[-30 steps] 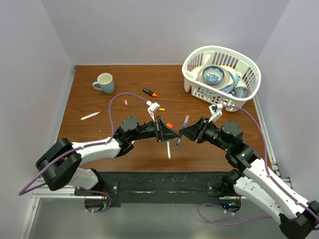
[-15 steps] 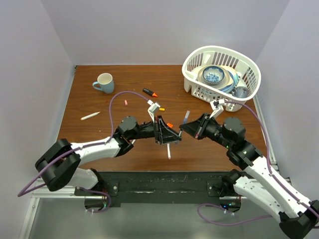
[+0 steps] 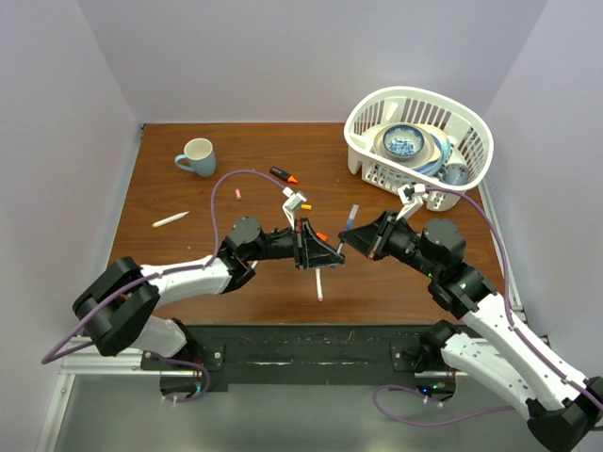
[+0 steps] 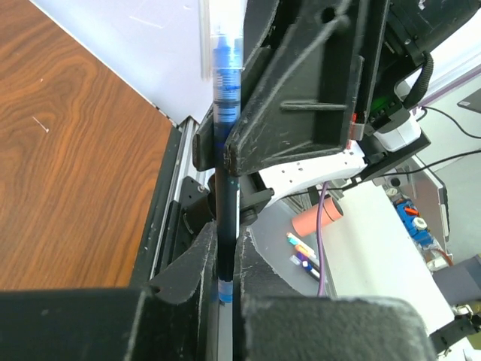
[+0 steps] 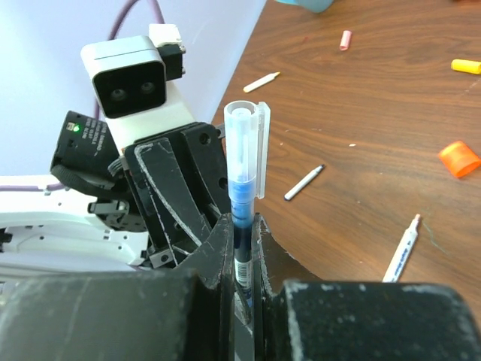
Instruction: Insert the pens into the pen caps
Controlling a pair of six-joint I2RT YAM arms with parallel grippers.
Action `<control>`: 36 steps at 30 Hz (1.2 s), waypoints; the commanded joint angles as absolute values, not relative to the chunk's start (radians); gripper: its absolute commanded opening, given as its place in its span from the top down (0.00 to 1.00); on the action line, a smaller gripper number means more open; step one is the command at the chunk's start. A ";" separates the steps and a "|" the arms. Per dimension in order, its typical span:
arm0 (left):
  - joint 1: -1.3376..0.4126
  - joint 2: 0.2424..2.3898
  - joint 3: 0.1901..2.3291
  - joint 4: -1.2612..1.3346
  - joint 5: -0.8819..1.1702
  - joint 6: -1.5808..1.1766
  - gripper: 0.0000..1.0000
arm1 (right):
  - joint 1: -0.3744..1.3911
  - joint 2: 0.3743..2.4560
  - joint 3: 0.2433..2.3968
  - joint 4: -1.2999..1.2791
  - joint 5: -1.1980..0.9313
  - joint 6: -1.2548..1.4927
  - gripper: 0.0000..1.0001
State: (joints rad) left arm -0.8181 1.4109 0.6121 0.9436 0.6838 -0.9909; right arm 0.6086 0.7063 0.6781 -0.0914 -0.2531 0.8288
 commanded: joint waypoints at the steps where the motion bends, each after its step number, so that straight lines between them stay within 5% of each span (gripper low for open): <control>1: -0.824 1.411 0.643 1.043 0.704 -0.985 1.00 | 0.612 0.722 0.725 -0.138 -0.278 0.795 0.74; 3: -0.824 1.385 0.631 1.031 0.692 -0.974 1.00 | 0.612 0.715 0.753 -0.187 -0.262 0.769 0.48; 7: -0.822 1.359 0.618 1.008 0.695 -0.942 1.00 | 0.612 0.693 0.761 -0.204 -0.247 0.764 0.33; 27: -0.822 1.284 0.552 0.954 0.701 -0.885 1.00 | 0.612 0.744 0.884 -0.193 -0.210 0.778 0.29; 36: -0.822 1.282 0.540 0.957 0.706 -0.876 1.00 | 0.611 0.762 0.910 -0.193 -0.141 0.788 0.37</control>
State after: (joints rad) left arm -0.8211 1.3121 0.5529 0.9226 0.6933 -0.9051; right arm 0.6094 0.7517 0.8547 -0.2203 -0.1890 0.7872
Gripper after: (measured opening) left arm 0.091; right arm 0.632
